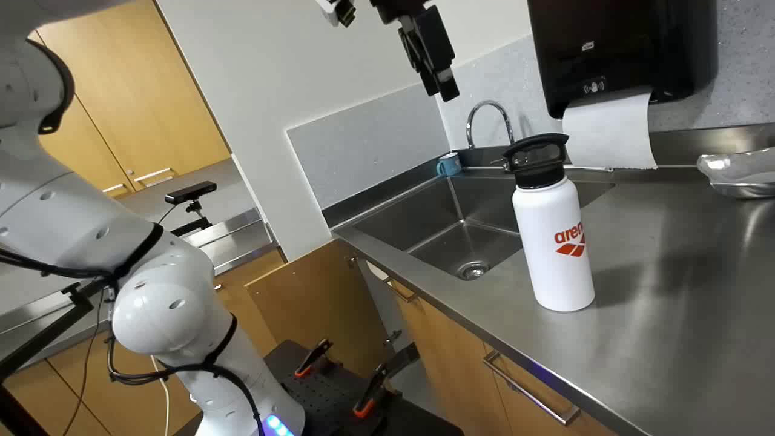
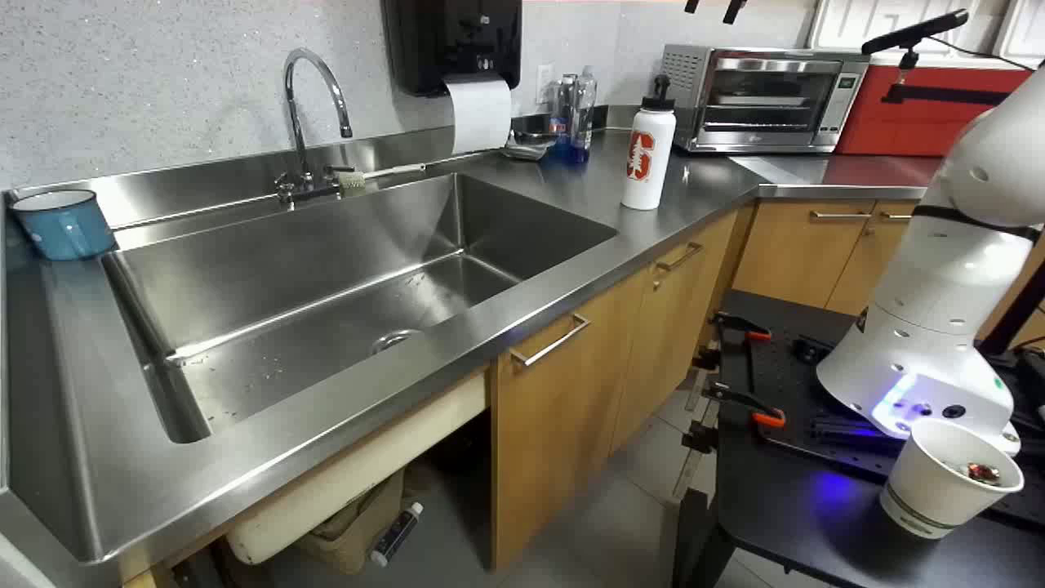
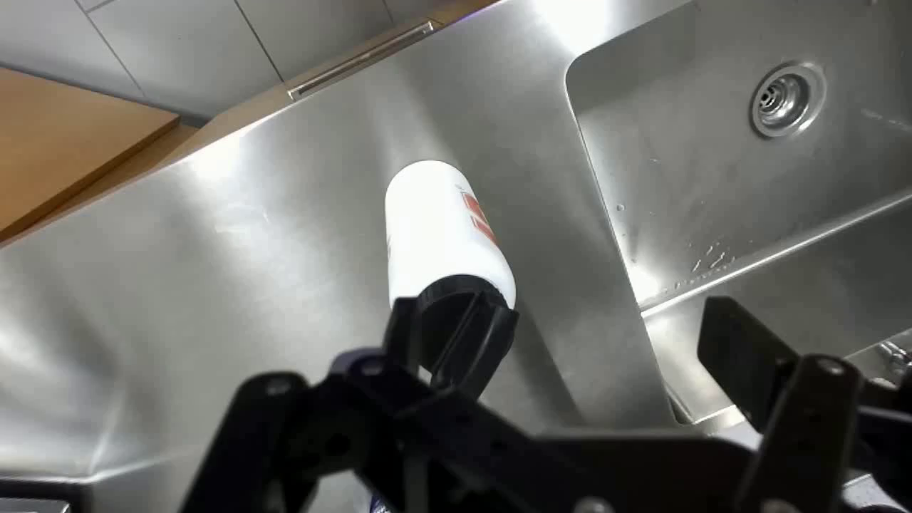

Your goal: Close the open cabinet door

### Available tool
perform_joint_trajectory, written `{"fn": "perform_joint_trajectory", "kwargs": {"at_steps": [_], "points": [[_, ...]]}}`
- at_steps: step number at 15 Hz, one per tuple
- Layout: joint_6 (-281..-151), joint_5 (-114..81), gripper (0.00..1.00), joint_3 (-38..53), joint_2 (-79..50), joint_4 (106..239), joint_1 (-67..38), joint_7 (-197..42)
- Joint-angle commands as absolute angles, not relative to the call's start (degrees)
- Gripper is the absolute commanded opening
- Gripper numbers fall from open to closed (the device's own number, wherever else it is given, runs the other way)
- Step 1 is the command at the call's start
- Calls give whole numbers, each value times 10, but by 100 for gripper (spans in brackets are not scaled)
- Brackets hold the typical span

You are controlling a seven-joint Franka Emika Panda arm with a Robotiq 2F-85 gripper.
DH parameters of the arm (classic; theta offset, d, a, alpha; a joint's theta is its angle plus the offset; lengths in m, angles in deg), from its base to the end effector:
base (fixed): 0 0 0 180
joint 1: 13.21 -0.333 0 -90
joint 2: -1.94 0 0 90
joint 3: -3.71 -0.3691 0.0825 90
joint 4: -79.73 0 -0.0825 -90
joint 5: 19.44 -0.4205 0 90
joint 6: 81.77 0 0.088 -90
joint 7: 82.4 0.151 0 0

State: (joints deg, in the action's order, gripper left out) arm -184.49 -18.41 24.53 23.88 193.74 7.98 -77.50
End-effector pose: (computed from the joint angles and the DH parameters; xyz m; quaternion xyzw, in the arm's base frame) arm 0.3395 -0.3462 0.6274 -0.9159 0.3888 -0.0950 0.0297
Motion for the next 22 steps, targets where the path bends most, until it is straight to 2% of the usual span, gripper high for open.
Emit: {"fn": "perform_joint_trajectory", "kwargs": {"at_steps": [1,18,22], "points": [[-1843,-184,100,246,237,1934,79,-776],[-1843,-184,100,246,237,1934,79,-776],[-1838,-228,100,235,266,1955,40,-854]]}}
